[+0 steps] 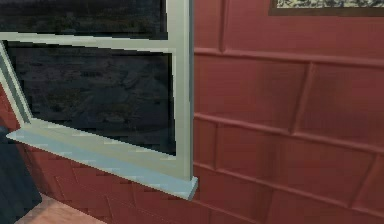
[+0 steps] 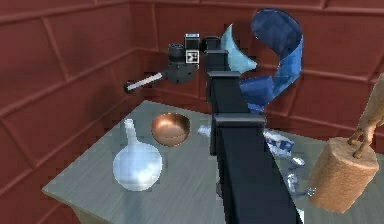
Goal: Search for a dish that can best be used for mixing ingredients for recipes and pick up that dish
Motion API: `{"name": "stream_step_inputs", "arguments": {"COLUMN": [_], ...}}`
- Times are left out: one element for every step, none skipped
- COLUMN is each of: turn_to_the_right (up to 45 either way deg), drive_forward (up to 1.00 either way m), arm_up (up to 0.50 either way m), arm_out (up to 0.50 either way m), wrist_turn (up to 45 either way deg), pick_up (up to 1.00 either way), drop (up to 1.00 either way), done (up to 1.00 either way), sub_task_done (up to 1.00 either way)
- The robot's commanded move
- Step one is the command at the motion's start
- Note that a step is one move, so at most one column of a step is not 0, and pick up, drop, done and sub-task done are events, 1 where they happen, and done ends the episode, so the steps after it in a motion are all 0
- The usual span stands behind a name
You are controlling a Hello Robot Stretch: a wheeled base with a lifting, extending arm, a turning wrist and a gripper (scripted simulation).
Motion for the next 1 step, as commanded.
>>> {"name": "stream_step_inputs", "arguments": {"turn_to_the_right": [0.0], "drive_forward": [0.0], "arm_up": [0.0], "arm_out": [0.0], "wrist_turn": [24.0], "pick_up": [0.0], "drop": [0.0], "done": [0.0], "sub_task_done": [0.0]}}
